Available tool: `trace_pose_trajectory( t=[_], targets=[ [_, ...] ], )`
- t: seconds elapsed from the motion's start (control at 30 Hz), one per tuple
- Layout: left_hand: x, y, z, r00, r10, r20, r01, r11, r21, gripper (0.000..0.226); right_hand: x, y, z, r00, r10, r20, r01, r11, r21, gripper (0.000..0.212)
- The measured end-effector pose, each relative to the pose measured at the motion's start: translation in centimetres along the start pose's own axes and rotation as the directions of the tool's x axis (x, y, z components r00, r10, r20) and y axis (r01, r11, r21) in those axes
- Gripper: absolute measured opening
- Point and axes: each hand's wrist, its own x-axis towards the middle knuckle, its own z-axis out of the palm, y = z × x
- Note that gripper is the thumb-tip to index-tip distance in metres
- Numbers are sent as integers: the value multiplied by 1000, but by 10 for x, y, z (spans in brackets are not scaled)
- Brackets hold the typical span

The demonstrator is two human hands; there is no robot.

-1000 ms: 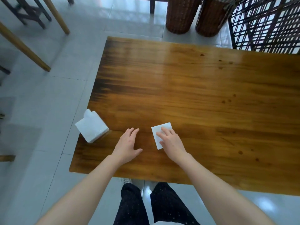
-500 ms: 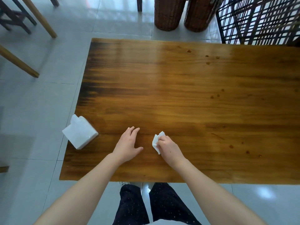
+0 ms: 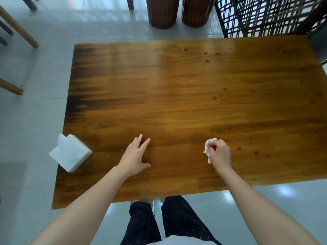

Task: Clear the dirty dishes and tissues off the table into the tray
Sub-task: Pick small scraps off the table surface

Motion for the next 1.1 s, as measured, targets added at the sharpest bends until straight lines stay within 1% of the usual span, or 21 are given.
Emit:
trace_pose_trajectory(
  t=[0.07,0.13,0.17,0.23,0.37,0.43,0.53,0.6,0.63,0.7,0.83,0.93,1.0,1.03,1.1],
  targets=[
    [0,-1,0,1000,5,11,-5,1000,21,103,-4,4,-5,999,29,-41,-28,999,26,24],
    [0,-2,1,1000,8,15,-8,999,36,103,-13,3,-2,998,15,-55,-14,1000,26,27],
    [-1,-2,2,1000,9,16,-9,999,42,103,-19,0,2,999,13,-50,-12,1000,28,29],
    [0,-2,2,1000,12,17,-13,998,59,103,-33,-6,14,1000,-9,4,9,999,35,26],
    [3,4,1,1000,20,19,-22,996,85,103,-66,-16,42,976,-153,155,162,986,-49,20],
    [4,8,1,999,33,24,-35,995,98,103,-76,-18,47,963,-203,177,219,973,-77,17],
    [7,17,1,998,54,33,-57,992,110,102,-75,-18,39,946,-275,173,301,942,-150,13],
    [9,24,2,997,64,43,-69,992,108,101,-69,-12,32,928,-311,208,350,917,-192,13],
    [11,28,2,996,70,48,-75,991,108,101,-65,-8,29,929,-302,215,343,919,-192,14],
    [14,35,4,995,81,55,-87,990,111,101,-58,3,20,952,-247,180,278,944,-176,15],
    [19,48,6,994,95,61,-101,988,115,100,-46,39,-14,997,-53,51,59,990,-131,19],
    [21,58,8,994,91,60,-98,989,111,100,-42,69,-49,991,121,-64,-121,993,8,33],
    [23,63,9,994,88,60,-94,990,106,100,-42,77,-62,979,166,-116,-164,986,24,42],
    [23,65,10,994,88,61,-95,990,109,99,-42,78,-63,977,173,-126,-173,985,16,40],
    [23,70,11,994,90,59,-96,989,115,100,-43,75,-54,969,201,-145,-201,979,15,27]
  ],
)
